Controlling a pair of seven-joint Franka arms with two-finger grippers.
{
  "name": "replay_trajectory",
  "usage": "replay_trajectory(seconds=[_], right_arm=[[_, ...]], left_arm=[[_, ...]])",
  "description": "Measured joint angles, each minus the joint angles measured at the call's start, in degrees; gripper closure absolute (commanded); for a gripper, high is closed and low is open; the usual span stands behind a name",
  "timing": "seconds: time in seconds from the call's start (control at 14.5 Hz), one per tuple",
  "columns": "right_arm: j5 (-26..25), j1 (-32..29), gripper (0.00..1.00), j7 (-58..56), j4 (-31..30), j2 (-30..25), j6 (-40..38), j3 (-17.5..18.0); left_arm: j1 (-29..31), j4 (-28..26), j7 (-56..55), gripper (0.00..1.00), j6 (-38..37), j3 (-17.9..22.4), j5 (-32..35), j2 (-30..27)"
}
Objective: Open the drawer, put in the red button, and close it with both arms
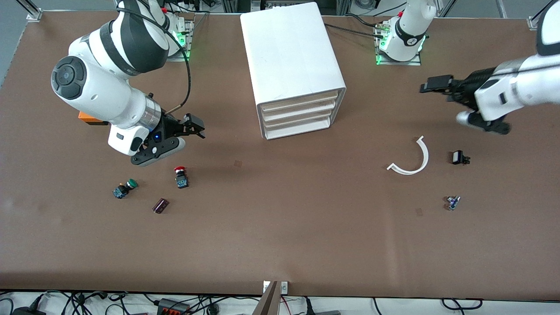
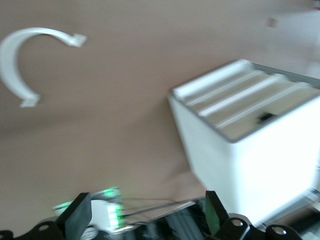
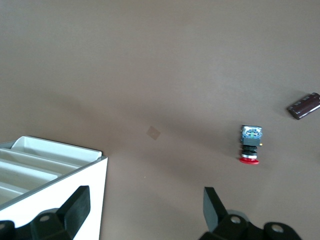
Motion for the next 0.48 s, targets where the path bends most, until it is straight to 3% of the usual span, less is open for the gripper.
replay_trajectory(seconds=[0.28, 0.48], right_arm=[[-0.2, -2.1, 0.00, -0.8, 0.0, 0.0, 0.0, -0.8], [-4.7, -1.9, 0.00, -0.8, 0.0, 0.5, 0.0, -0.6]], left_arm=[[-2.8, -0.4, 1.1, 0.00, 3.2, -0.3, -15.4, 10.0], [-4.6, -2.4, 12.5, 0.00, 11.9, -1.3, -22.5, 16.5]])
